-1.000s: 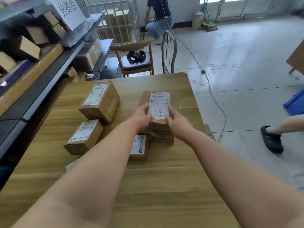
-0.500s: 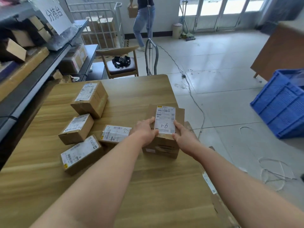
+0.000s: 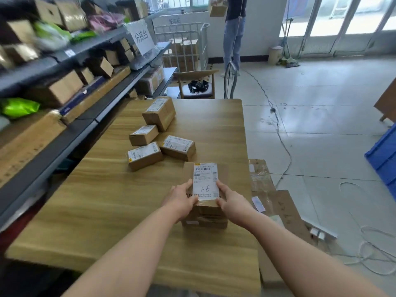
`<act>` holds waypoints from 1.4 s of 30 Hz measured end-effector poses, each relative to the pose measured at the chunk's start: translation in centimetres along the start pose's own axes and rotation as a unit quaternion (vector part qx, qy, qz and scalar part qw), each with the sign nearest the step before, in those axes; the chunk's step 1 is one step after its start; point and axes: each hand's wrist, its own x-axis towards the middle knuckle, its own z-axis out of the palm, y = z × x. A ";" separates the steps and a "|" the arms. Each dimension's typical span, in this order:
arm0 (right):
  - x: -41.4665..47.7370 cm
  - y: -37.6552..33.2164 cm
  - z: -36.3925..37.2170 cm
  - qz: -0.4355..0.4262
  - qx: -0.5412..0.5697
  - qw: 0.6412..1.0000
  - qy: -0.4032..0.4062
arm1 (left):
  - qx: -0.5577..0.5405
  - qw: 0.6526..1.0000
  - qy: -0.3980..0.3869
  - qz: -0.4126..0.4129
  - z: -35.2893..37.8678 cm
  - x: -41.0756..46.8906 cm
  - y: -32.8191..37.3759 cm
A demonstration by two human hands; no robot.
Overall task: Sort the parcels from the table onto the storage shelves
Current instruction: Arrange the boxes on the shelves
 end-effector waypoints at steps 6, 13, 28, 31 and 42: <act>-5.8 1.1 2.6 -0.048 -0.013 0.998 -0.035 | -0.006 0.999 0.016 -0.043 1.4 -7.6 -2.4; -9.1 1.8 4.4 -0.068 -0.010 0.996 -0.050 | 0.008 0.999 0.018 -0.047 1.8 -11.3 -4.1; -8.8 1.5 6.0 -0.023 0.024 0.999 0.025 | -0.187 0.980 -0.072 0.002 2.3 -9.5 -7.2; -8.4 1.5 5.9 -0.017 0.018 0.999 0.024 | -0.192 0.978 -0.084 0.012 2.5 -9.0 -7.8; -8.1 2.6 6.1 -0.055 -0.022 0.998 0.033 | -0.189 0.978 -0.085 -0.008 2.5 -9.3 -7.4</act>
